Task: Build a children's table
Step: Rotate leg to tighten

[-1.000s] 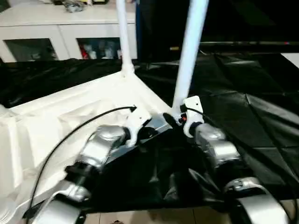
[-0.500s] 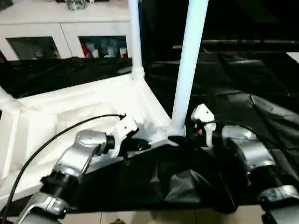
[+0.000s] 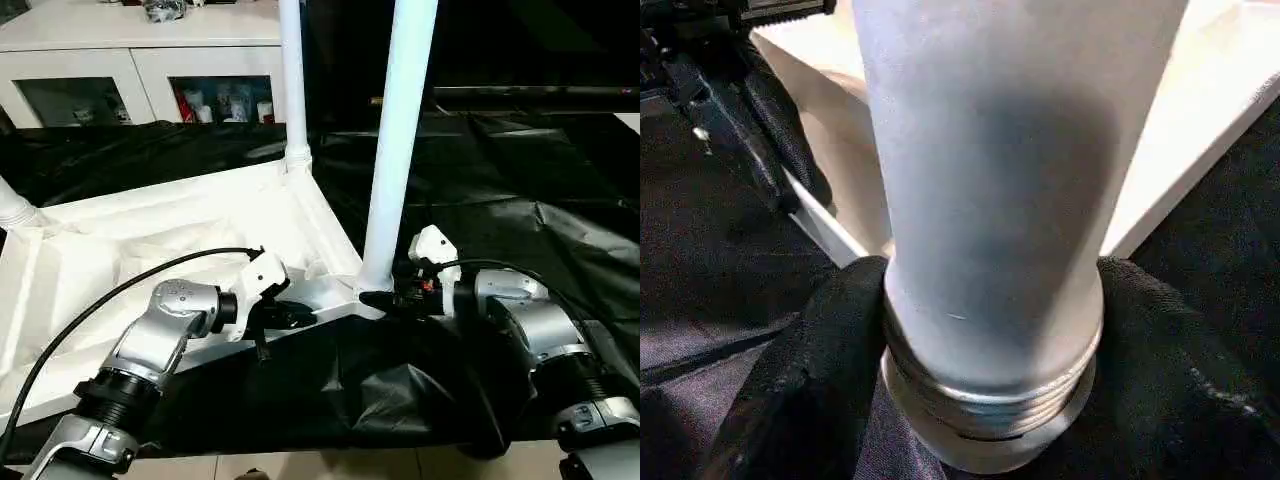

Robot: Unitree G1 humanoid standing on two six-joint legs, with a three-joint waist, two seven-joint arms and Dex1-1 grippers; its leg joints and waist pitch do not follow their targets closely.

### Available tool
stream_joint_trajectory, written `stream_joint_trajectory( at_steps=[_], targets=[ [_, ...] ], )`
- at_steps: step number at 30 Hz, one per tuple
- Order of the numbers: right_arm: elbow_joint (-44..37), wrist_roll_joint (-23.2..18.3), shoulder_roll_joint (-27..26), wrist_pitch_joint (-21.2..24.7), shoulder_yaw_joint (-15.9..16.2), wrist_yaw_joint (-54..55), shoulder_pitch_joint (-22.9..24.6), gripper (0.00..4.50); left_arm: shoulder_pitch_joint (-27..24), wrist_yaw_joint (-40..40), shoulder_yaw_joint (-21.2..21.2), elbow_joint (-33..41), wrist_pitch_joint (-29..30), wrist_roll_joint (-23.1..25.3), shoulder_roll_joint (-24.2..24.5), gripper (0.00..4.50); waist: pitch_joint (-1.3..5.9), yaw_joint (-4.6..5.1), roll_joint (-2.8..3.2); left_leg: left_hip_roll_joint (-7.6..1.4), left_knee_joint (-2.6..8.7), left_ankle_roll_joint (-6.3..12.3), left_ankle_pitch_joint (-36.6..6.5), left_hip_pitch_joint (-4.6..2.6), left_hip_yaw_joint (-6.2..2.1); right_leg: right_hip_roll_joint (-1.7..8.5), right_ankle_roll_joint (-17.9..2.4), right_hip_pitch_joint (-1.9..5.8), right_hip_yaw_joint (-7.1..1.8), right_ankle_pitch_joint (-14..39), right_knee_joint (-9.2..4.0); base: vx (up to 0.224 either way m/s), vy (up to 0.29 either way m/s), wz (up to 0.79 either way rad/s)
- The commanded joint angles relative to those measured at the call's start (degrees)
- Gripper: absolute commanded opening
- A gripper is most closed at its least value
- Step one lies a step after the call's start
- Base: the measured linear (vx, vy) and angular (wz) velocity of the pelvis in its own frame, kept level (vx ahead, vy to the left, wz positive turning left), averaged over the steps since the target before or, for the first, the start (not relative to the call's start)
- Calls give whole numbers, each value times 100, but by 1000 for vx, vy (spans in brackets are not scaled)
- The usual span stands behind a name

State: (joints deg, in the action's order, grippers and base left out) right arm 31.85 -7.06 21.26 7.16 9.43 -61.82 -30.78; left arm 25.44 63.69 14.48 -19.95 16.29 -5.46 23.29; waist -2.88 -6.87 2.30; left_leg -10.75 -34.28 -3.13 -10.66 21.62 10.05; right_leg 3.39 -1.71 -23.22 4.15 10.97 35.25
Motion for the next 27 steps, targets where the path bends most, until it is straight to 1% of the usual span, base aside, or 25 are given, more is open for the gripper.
stream_joint_trajectory(
  at_steps=[1,2,3,4,5,6,7,8,9,10,11,12,13,14,15,16,17,20,21,22,23,24,25,27],
  targets=[
    [-30,-60,-104,19,21,7,48,277,28,80,-36,163,-62,-152,-24,0,396,-22,-67,-257,347,420,-640,-52,-76,499,-1192,321,-290,767,-377,0,0,0],
    [-11,-53,-148,36,-11,133,73,276,24,19,-41,157,-35,-139,-47,0,399,-20,-64,-259,350,418,-627,-49,-80,502,-1193,325,-289,764,-372,0,0,0],
    [81,-18,-229,52,-75,392,70,276,50,-103,-57,111,11,-108,-102,0,395,-18,-82,-260,353,416,-629,-49,-78,502,-1187,320,-290,775,-379,0,0,0],
    [280,62,-372,65,-195,906,34,275,108,-352,-88,24,96,-46,-212,0,396,-7,-71,-261,357,384,-638,-58,-82,506,-1199,313,-291,808,-379,0,0,0],
    [458,140,-494,166,-283,1379,-12,275,174,-551,-100,-69,177,6,-320,0,372,28,-71,-250,376,321,-680,-47,-84,509,-1193,309,-292,942,-396,0,0,0],
    [458,140,-494,166,-283,1379,-12,275,174,-551,-100,-69,177,6,-320,0,372,28,-71,-250,376,321,-680,-47,-84,509,-1193,309,-292,942,-396,0,0,0],
    [665,215,-741,338,-440,2155,-51,275,329,-1004,-117,-303,276,153,-537,0,363,49,-81,-229,379,215,-869,-77,-84,516,-1080,311,-293,1351,-449,0,0,0],
    [720,226,-855,399,-511,2466,-54,275,406,-1235,-124,-423,302,234,-639,0,336,53,-60,-234,403,138,-988,-109,-86,514,-1007,285,-298,1659,-499,0,0,0],
    [746,211,-955,442,-575,2680,-55,275,471,-1404,-138,-524,337,282,-718,0,335,53,-62,-237,412,100,-1063,-123,-95,519,-961,288,-295,1792,-506,0,0,0],
    [763,219,-1010,452,-604,2823,-59,274,512,-1517,-157,-585,351,300,-773,0,336,46,-41,-241,422,55,-1135,-130,-103,529,-887,294,-299,1914,-527,0,0,0],
    [849,264,-1287,497,-741,3542,-82,274,715,-2076,-260,-891,419,377,-1048,0,328,64,-7,-242,439,8,-1173,-135,-103,512,-870,264,-311,1873,-529,0,0,0],
    [849,264,-1287,497,-741,3542,-82,274,715,-2076,-260,-891,419,377,-1048,0,328,64,-7,-242,439,8,-1173,-135,-103,512,-870,264,-311,1873,-529,0,0,0],
    [934,320,-1617,407,-788,4120,-113,274,912,-2496,-293,-1177,411,439,-1323,0,354,66,-22,-228,437,-47,-1199,-146,-105,520,-846,274,-315,1841,-530,0,0,0],
    [934,320,-1617,407,-788,4120,-113,274,912,-2496,-293,-1177,411,439,-1323,0,339,54,-26,-234,442,-78,-1280,-167,-110,527,-843,258,-315,1899,-551,0,0,0],
    [997,329,-1836,226,-781,4319,-155,274,984,-2607,-252,-1257,337,477,-1459,0,346,55,-12,-230,443,-76,-1289,-157,-113,533,-844,271,-313,1905,-544,0,0,0],
    [1025,318,-1931,144,-778,4375,-175,274,1010,-2636,-231,-1281,308,487,-1517,0,350,54,-15,-232,444,-74,-1281,-140,-114,544,-829,277,-318,1884,-547,0,0,0],
    [1062,304,-2111,-74,-745,4405,-216,274,1041,-2638,-183,-1287,209,507,-1638,0,364,50,-20,-237,446,-33,-1222,-121,-119,549,-819,287,-321,1725,-532,0,0,0],
    [1037,285,-2162,-229,-727,4296,-229,274,1028,-2567,-148,-1248,89,498,-1685,0,362,47,-18,-233,446,40,-1167,-105,-117,530,-861,299,-315,1512,-507,0,0,0],
    [1037,285,-2162,-229,-727,4296,-229,309,1028,-2567,-148,-1248,89,498,-1685,0,362,45,-15,-236,446,48,-1171,-105,-116,533,-864,298,-316,1508,-505,0,0,0],
    [1008,246,-2138,-309,-753,4161,-243,330,978,-2414,-122,-1178,-6,452,-1660,0,358,47,-37,-234,446,67,-1176,-102,-111,537,-869,300,-316,1524,-513,0,0,0],
    [978,222,-2089,-353,-770,4033,-258,344,924,-2284,-106,-1105,-55,411,-1612,0,361,40,-45,-233,444,84,-1166,-99,-110,545,-863,303,-319,1565,-514,0,0,0],
    [978,222,-2089,-353,-770,4033,-258,346,924,-2284,-106,-1105,-55,411,-1612,0,362,38,-36,-234,442,97,-1154,-93,-114,550,-864,309,-320,1559,-506,0,0,0],
    [942,142,-1959,-406,-798,3707,-302,346,824,-2029,-89,-992,-203,347,-1485,0,364,37,-46,-238,444,135,-1107,-82,-119,550,-861,315,-318,1517,-501,0,0,0],
    [892,118,-1764,-430,-767,3392,-341,376,721,-1821,-99,-866,-234,295,-1350,0,381,37,-47,-244,427,188,-992,-70,-112,549,-912,329,-320,1292,-466,0,0,0]
  ],
)
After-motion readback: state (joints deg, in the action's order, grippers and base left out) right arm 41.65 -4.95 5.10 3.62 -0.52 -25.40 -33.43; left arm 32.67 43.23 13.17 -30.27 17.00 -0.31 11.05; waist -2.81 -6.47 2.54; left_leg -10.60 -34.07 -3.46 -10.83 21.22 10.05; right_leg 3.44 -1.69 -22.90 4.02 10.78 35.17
